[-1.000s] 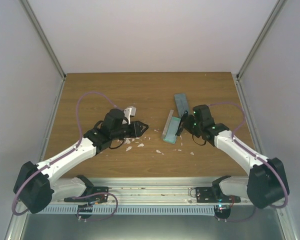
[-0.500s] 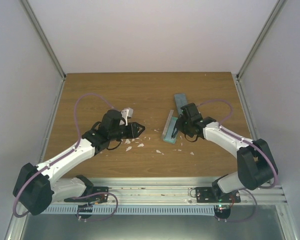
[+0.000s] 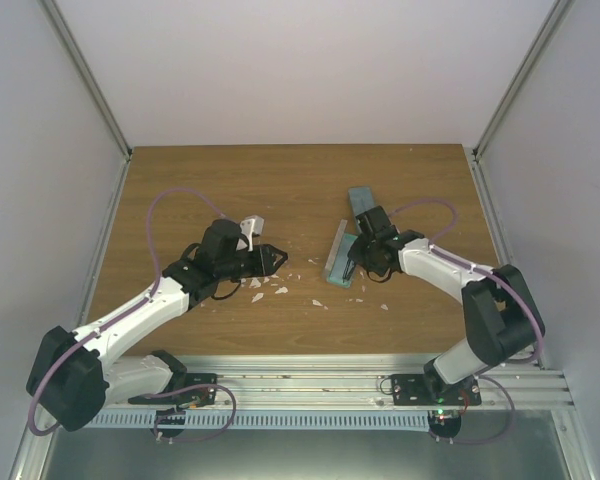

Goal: Organize the sunglasses
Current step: Place the sunglasses in the sunglasses case.

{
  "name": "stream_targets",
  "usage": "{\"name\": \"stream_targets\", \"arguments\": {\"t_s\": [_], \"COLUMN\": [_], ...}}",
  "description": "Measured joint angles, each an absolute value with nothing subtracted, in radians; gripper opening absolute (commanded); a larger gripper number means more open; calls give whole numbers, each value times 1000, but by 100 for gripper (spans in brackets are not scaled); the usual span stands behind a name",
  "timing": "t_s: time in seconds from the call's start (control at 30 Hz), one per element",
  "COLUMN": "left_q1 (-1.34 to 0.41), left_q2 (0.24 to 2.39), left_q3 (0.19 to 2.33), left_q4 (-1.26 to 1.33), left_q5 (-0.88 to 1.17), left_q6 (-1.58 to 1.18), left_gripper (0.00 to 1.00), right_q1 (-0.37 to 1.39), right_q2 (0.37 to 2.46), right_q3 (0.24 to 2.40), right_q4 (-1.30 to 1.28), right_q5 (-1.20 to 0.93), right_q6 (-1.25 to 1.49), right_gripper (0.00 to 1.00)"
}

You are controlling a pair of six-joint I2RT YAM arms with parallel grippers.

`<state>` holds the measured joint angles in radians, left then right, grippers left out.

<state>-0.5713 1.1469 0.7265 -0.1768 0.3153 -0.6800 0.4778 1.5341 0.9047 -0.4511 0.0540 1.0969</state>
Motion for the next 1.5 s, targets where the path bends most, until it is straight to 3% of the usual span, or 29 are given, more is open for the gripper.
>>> {"name": "stream_targets", "arguments": {"t_s": [0.47,1.13,1.5], "left_q1": [-562,-554,-554], "left_q2": [1147,1159,1343], "left_q3": [709,702,742], "left_q4": [-176,-173,-113], "left_q5": [317,335,453], "left_q6": [-680,-679,-672], "left_gripper": [39,42,44], "right_q1": [478,478,475], "right_q2": [1572,1571,1455], "right_q3": [934,937,852], "right_q4": [-447,-393,-372], "right_q5": [12,-32,5], "right_q6": [1086,1074,993], "right_gripper": [21,25,22]}}
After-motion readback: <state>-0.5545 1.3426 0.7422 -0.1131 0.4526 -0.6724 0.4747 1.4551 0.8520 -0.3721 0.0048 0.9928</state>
